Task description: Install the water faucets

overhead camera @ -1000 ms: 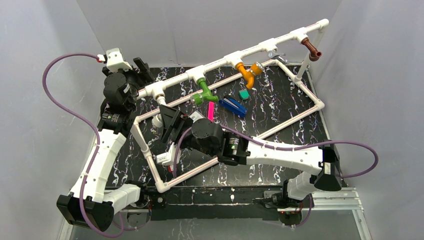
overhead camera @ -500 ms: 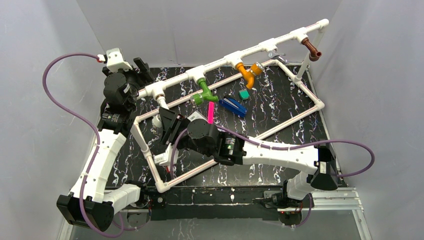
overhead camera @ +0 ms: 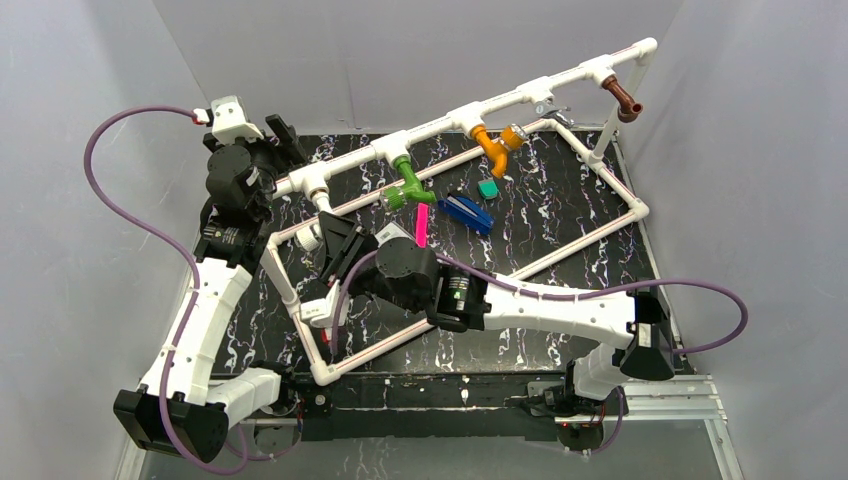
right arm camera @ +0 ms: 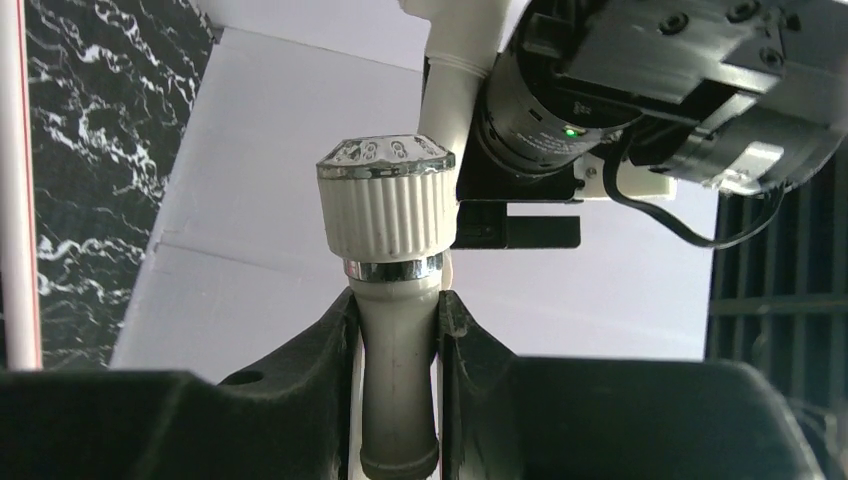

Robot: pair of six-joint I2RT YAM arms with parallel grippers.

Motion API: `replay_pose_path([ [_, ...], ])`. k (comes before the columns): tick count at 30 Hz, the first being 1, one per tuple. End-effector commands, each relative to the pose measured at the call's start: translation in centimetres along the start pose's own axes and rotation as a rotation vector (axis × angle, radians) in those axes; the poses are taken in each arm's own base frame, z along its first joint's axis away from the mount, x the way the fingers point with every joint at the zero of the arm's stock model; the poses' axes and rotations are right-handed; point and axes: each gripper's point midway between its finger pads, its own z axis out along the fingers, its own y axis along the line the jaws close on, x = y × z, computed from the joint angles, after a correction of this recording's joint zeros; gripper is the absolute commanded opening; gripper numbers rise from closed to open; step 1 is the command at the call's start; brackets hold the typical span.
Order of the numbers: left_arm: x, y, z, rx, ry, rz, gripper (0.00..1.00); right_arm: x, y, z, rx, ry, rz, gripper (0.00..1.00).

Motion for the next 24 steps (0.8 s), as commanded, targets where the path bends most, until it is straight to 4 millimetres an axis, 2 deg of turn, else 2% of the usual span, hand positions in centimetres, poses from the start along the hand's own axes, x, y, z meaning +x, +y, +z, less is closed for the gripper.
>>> replay_pose_path([
  [1,17.3,4.6,-1.9,-0.125,0.550,0.188,0.76,-0.7,-3.5,0.0,0.194,-0.044,0.289,0.01],
  [6,17.3,4.6,-2.0,-0.127,0.551,0.189,0.76,-1.7,-3.0,0.1,0.310,-0.071,0.540,0.01],
  [15,17.1,4.6,-2.0,-0.125,0.545,0.188,0.76,-0.5,-3.9,-0.7,0.599,-0.102,1.113,0.01],
  [20,17.0,4.6,-2.0,-0.125,0.545,0.187,0.76,1.2,-4.7,-1.7,0.798,-0.128,1.448,0.01],
  [24,17.0,4.5,-2.1,-0.120,0.543,0.183,0.76,3.0,-4.1,-3.1,0.959,-0.123,1.677,0.01],
])
